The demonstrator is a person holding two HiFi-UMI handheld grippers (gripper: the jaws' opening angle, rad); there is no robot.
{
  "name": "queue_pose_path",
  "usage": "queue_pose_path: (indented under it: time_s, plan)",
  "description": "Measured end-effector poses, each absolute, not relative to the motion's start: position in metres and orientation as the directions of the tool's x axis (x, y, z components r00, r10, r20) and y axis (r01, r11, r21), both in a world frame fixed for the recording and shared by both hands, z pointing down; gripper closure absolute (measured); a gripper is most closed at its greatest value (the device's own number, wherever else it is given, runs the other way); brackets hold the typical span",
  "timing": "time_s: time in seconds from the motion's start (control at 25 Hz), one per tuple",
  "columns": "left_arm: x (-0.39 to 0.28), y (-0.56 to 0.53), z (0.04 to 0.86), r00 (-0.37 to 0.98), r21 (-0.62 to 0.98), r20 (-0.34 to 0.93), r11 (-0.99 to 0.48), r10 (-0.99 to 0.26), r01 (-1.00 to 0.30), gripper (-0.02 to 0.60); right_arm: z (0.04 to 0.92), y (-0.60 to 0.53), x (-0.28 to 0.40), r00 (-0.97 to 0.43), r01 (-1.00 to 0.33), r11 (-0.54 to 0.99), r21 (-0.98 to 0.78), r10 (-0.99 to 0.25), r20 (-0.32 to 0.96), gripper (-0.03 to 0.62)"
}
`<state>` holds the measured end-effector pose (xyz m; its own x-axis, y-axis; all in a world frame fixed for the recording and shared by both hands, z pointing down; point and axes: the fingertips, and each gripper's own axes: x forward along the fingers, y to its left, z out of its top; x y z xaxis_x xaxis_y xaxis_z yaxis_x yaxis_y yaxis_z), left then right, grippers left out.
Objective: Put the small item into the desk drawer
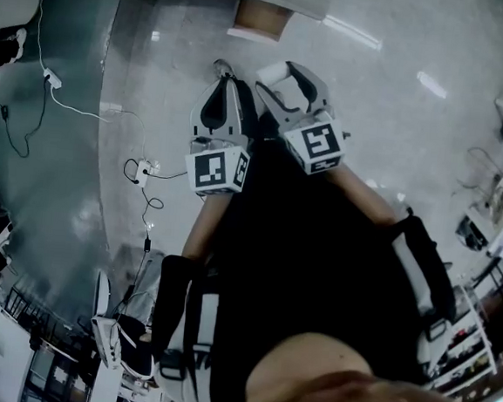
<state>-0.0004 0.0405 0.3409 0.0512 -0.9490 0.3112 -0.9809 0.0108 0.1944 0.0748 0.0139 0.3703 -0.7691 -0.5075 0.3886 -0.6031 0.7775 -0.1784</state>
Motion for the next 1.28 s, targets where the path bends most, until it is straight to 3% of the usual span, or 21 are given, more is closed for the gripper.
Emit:
queue_pose_path:
  time_s: [1.28]
  plan:
    - [-0.073, -0.072, 0.421, 0.132, 0.263, 0.407, -0.023, -0.904, -0.965, 0.583, 0.478, -0.111, -0.007, -0.642, -0.699, 0.704, -0.121, -0.544, 0.54, 0.324]
